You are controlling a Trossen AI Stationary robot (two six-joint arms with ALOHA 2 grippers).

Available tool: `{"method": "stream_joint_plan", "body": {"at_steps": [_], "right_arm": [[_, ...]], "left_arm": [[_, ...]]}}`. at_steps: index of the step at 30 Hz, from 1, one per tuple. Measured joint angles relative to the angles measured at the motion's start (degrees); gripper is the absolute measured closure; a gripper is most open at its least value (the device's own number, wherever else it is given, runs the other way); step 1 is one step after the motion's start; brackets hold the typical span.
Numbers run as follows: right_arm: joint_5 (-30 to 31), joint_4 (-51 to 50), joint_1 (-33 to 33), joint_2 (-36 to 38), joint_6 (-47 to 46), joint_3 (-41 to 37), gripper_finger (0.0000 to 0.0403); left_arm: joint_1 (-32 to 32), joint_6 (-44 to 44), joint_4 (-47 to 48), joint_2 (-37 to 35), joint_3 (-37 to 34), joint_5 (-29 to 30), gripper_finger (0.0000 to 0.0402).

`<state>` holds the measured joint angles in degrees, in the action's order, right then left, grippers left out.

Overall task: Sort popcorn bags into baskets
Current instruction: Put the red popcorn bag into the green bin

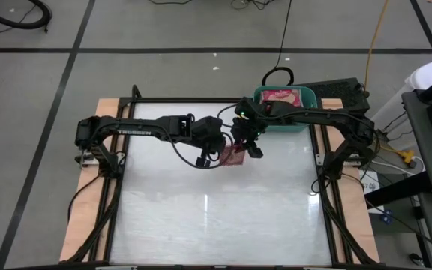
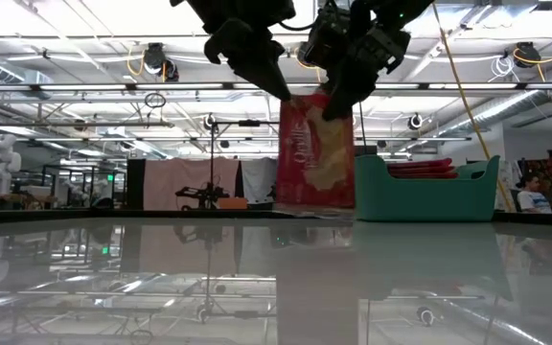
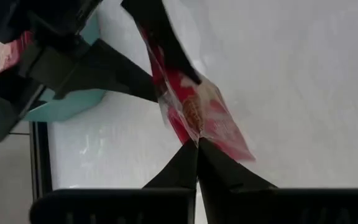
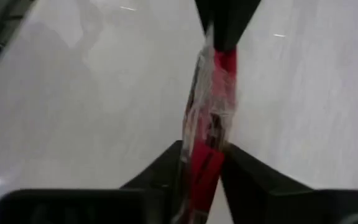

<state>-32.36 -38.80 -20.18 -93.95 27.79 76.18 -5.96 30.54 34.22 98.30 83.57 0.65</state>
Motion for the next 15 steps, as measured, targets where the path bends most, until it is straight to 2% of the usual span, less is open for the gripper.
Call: {"method": "stream_joint_plan", "body": {"at_steps": [2, 4, 6, 8, 11, 13, 15], "right_arm": [[2.1, 0.41, 0.02, 0.04, 0.02, 0.0, 0.0337], [2.67, 0.5, 0.02, 0.04, -0.59, 0.0, 0.0366], [2.74, 0.42, -0.23, 0.04, -1.96, 0.0, 0.0389], [2.78, -0.09, -0.48, 0.04, -3.25, 0.0, 0.0396], [2.28, -1.08, -0.69, 0.1, -5.21, 0.0, 0.0391], [2.17, -2.12, -1.06, 0.74, -6.13, -0.04, 0.0392], [2.3, -2.88, -1.59, 1.91, -6.64, -0.04, 0.0396]], "left_arm": [[-0.28, -0.93, -0.12, 0.0, 0.0, 0.69, 0.0396], [-0.3, -5.14, -1.27, 0.02, 0.0, 4.31, 0.0395], [-0.38, -6.26, -2.09, 0.02, 0.0, 5.5, 0.0383], [-0.43, -6.29, -2.53, -0.28, 0.02, 6.88, 0.0357], [-0.3, -8.04, -2.93, -1.19, 0.1, 12.2, 0.0305], [-0.3, -11.29, -1.92, -2.69, 0.13, 16.08, 0.0269], [-0.67, -16.11, -1.01, -4.05, 0.11, 17.58, 0.0235]]}}
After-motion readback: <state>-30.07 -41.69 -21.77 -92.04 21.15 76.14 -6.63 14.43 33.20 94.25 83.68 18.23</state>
